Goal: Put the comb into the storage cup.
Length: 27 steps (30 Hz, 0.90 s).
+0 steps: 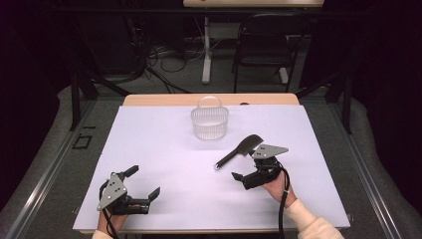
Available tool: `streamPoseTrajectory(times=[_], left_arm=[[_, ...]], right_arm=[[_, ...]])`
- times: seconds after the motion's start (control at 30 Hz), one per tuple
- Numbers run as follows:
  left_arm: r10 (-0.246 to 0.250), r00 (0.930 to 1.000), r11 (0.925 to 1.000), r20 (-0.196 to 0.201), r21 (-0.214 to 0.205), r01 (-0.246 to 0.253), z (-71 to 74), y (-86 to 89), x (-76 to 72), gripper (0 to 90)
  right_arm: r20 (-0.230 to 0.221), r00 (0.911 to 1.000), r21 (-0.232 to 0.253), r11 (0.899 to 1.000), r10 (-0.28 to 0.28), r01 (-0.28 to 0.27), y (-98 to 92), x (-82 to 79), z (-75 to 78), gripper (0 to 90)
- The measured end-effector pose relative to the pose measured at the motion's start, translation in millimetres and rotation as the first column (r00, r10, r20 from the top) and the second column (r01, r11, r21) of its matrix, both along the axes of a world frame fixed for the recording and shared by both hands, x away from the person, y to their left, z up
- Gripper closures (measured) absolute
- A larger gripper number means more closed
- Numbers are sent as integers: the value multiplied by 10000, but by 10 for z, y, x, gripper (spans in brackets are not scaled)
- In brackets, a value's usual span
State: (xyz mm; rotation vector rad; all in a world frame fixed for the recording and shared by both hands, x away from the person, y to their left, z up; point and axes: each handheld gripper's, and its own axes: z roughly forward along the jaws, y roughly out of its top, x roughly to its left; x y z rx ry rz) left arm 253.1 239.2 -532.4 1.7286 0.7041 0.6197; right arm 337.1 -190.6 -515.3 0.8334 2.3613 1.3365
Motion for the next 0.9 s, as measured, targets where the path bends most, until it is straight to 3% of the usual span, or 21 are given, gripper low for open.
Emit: streamPoseTrajectory(times=[0.9], left_arm=[[1, 10000, 10000, 28, 28, -1, 2, 3, -2, 0]], right_arm=[[-308, 9995, -252, 9996, 118, -126, 162, 188, -19, 0]])
